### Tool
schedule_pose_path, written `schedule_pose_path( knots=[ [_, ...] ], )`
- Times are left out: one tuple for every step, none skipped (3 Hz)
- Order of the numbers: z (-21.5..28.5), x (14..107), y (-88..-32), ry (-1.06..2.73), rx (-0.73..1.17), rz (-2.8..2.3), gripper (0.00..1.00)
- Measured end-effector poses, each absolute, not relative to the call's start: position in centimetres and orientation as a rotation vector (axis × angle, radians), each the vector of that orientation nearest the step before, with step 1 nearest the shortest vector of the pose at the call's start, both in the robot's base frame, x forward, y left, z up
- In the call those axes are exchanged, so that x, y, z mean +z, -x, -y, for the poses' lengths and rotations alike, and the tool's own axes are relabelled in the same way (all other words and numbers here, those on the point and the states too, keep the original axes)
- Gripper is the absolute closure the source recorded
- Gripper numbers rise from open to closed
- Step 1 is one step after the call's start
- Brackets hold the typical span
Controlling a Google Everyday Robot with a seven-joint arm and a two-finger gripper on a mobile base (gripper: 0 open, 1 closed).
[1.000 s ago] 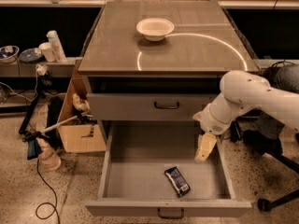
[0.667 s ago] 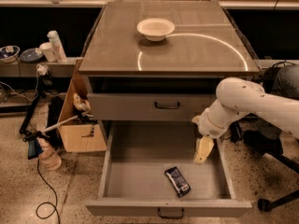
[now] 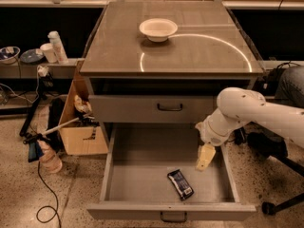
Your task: Pick rxbar chocolate from middle drawer and place on counter
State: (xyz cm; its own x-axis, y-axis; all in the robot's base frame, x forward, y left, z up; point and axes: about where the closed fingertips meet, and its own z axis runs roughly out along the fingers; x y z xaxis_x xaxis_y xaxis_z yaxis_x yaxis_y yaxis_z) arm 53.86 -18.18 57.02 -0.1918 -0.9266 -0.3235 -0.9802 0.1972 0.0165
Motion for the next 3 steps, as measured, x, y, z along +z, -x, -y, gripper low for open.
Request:
schedule_pose_path(
  knots=[
    [18.3, 55.4, -53.6, 1.82, 0.396, -2.229, 0.0],
    [18.2, 53.0, -53.1, 1.831, 0.459, -2.231, 0.0],
    [18.1, 50.1, -52.4, 1.854, 0.509, -2.252, 0.0]
  ],
)
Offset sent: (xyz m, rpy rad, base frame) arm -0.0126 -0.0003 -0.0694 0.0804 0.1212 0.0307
